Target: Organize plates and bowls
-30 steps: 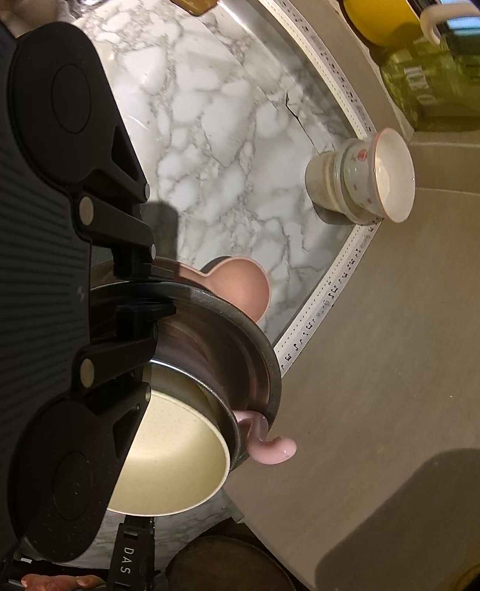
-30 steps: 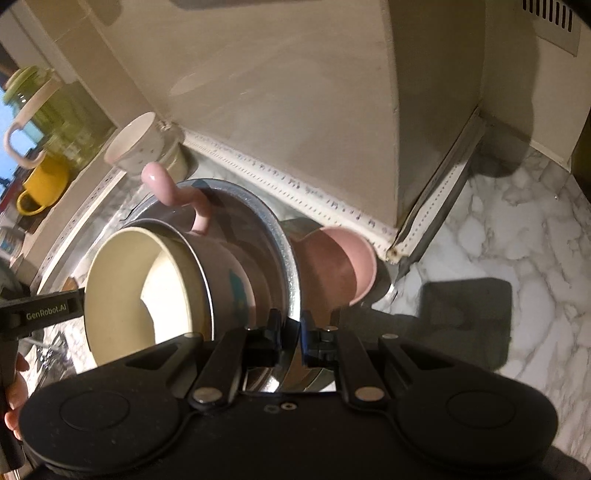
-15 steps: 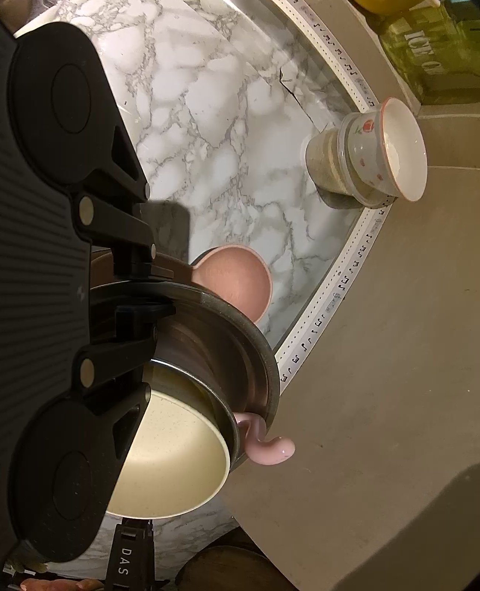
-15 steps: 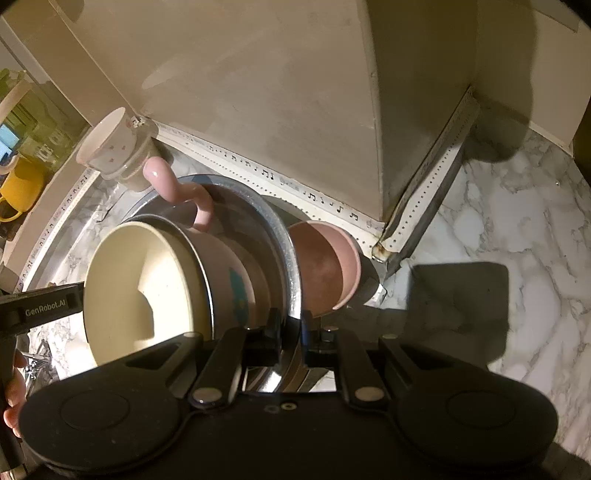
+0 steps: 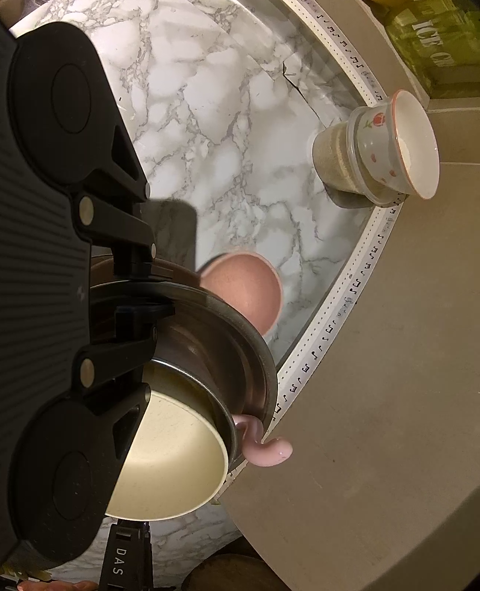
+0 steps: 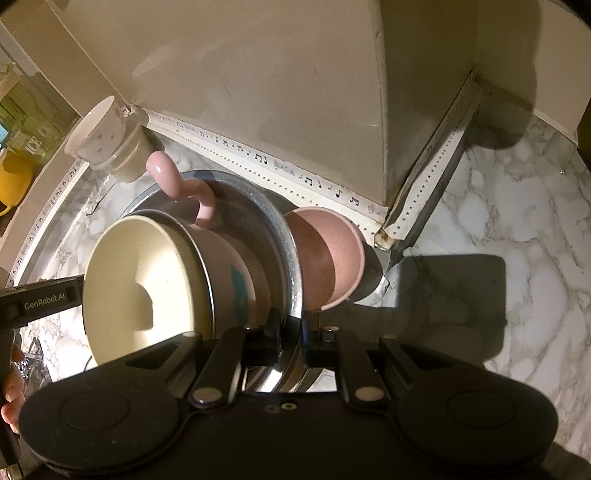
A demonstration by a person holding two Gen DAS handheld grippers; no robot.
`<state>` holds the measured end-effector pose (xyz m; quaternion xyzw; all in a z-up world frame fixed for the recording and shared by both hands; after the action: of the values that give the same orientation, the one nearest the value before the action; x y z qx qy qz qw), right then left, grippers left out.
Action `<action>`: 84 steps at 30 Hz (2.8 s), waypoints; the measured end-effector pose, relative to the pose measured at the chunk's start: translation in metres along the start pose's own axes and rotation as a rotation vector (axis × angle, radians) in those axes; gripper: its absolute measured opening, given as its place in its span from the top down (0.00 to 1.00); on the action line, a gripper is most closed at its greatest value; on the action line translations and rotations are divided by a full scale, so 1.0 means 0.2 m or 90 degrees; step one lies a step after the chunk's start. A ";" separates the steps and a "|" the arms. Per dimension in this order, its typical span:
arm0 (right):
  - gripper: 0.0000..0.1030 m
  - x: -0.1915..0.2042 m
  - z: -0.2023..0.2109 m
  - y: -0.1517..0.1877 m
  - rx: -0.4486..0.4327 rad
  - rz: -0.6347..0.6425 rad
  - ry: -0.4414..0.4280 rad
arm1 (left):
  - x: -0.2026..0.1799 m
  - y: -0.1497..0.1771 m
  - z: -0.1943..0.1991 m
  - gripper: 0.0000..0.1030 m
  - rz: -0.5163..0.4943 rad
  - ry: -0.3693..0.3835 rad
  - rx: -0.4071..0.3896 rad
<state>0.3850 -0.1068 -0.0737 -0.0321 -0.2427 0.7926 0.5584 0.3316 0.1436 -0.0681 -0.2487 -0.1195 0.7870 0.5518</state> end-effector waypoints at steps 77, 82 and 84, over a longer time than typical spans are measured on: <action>0.16 0.16 0.78 0.64 -0.354 0.150 -0.022 | -0.40 0.76 0.80 0.26 -0.143 0.019 -0.304; 0.06 0.17 0.82 0.69 -0.376 0.150 -0.019 | -0.41 0.82 0.83 0.20 -0.141 0.023 -0.313; 0.03 0.16 0.83 0.71 -0.379 0.146 -0.018 | -0.41 0.83 0.84 0.14 -0.138 0.031 -0.309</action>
<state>0.1959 -0.1721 0.0208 -0.2106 -0.4665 0.7448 0.4282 0.1309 0.0216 0.0181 -0.3787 -0.3174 0.6652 0.5598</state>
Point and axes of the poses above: each gripper's, at about its wrist camera, not at the fingertips, and z roughly against the way its jaws point, x to its left, y to its underside, the point moved 2 cm from there along -z, roughly the way its jaws point, and after that the axes turned 7 degrees about z, right-handed, at the moved point
